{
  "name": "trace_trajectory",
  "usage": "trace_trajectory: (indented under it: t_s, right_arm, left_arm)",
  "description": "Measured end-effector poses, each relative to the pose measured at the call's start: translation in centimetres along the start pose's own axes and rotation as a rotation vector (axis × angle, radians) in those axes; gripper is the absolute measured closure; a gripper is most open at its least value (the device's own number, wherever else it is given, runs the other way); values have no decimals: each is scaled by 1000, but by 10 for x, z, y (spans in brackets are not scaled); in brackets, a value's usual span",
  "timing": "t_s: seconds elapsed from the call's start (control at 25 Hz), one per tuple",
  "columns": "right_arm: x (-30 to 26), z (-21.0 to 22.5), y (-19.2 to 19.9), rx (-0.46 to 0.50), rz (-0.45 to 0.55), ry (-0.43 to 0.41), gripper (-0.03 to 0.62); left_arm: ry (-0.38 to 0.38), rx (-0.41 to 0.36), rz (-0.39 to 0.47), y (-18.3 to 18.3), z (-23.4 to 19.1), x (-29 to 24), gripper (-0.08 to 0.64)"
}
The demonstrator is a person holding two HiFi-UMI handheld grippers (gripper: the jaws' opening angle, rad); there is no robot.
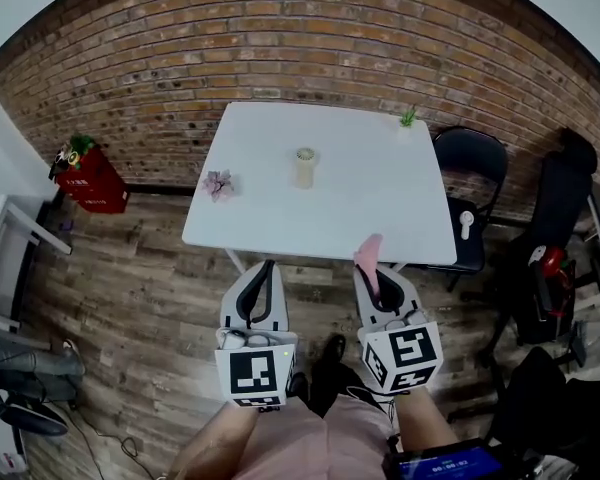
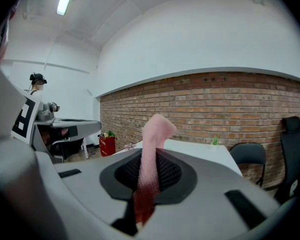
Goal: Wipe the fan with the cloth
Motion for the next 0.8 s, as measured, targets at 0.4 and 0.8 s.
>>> trace_trajectory:
  t_s: [0.4, 0.8]
  right_arm:
    - [-63, 48, 5, -45, -24, -23, 552]
    - [-179, 127, 1, -69, -74, -104, 552]
  left_arm:
    - [-1, -9, -79, 24, -2, -73, 548]
    - [-64, -24, -150, 38, -13, -200, 548]
Point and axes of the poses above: the fingertips, and each gripper's own axes: x backward along the fingers, z to its right, y out of its underside, the point moved 6 cm from there along x, backward along the fingers
